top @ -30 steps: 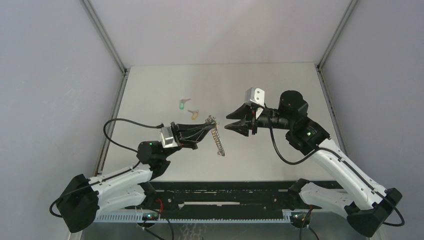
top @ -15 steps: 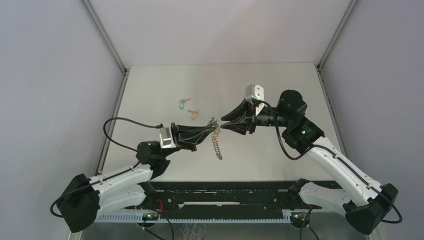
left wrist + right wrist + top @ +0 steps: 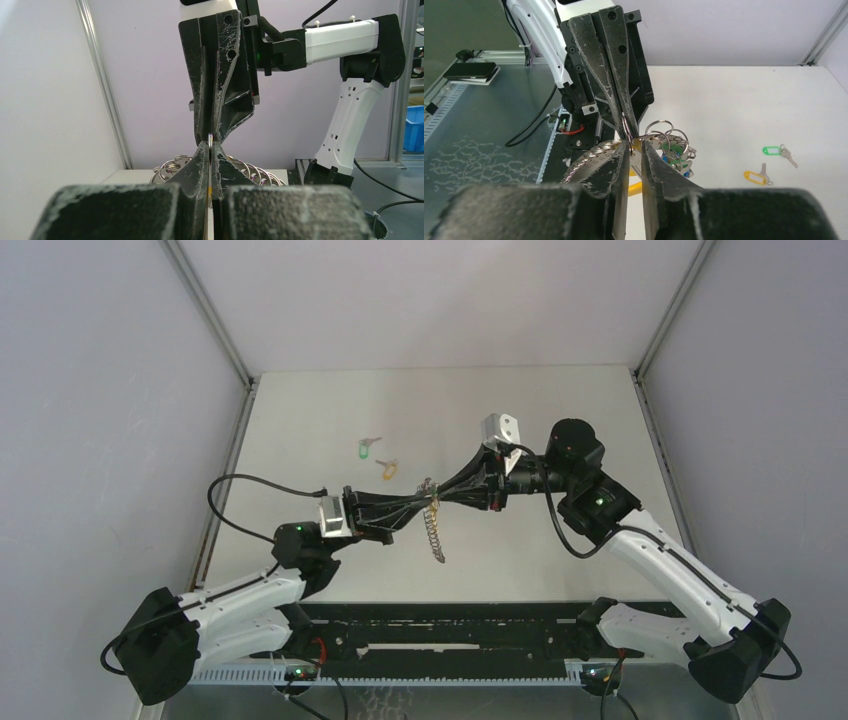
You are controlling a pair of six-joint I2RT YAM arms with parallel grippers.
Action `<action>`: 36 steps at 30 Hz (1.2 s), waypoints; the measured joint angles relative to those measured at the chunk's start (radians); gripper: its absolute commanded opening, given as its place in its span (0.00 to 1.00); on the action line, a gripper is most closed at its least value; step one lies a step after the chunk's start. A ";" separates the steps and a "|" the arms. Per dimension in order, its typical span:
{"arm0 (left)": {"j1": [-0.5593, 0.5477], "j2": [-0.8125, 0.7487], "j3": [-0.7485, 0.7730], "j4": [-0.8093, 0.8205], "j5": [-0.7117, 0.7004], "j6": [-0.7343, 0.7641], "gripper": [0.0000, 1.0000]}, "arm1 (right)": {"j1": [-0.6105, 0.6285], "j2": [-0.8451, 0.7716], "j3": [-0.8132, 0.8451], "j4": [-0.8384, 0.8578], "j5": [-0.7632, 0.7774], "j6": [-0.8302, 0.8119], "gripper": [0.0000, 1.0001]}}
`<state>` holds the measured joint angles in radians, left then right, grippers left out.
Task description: Put the keys on the keyring
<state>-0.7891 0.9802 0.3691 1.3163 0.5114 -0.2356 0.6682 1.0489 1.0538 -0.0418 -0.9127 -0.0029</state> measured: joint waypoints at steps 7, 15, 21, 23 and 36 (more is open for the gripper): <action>0.000 0.000 0.000 0.000 0.002 -0.002 0.00 | 0.002 0.014 0.000 -0.007 -0.042 -0.010 0.00; 0.000 0.000 0.000 -0.003 0.017 -0.009 0.00 | 0.002 0.015 0.000 -0.042 -0.058 -0.048 0.00; 0.000 -0.006 0.000 -0.018 0.017 -0.009 0.00 | -0.006 0.014 0.000 -0.079 -0.057 -0.071 0.00; 0.000 -0.009 0.000 -0.018 0.017 -0.009 0.00 | -0.007 0.014 0.000 -0.090 -0.056 -0.077 0.00; 0.000 -0.013 0.000 -0.017 0.015 -0.010 0.00 | 0.014 0.017 0.000 -0.109 -0.039 -0.102 0.00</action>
<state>-0.7891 0.9676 0.3691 1.2991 0.5266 -0.2455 0.6823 1.0657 1.0538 -0.1505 -0.9516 -0.1051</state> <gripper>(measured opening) 0.011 0.003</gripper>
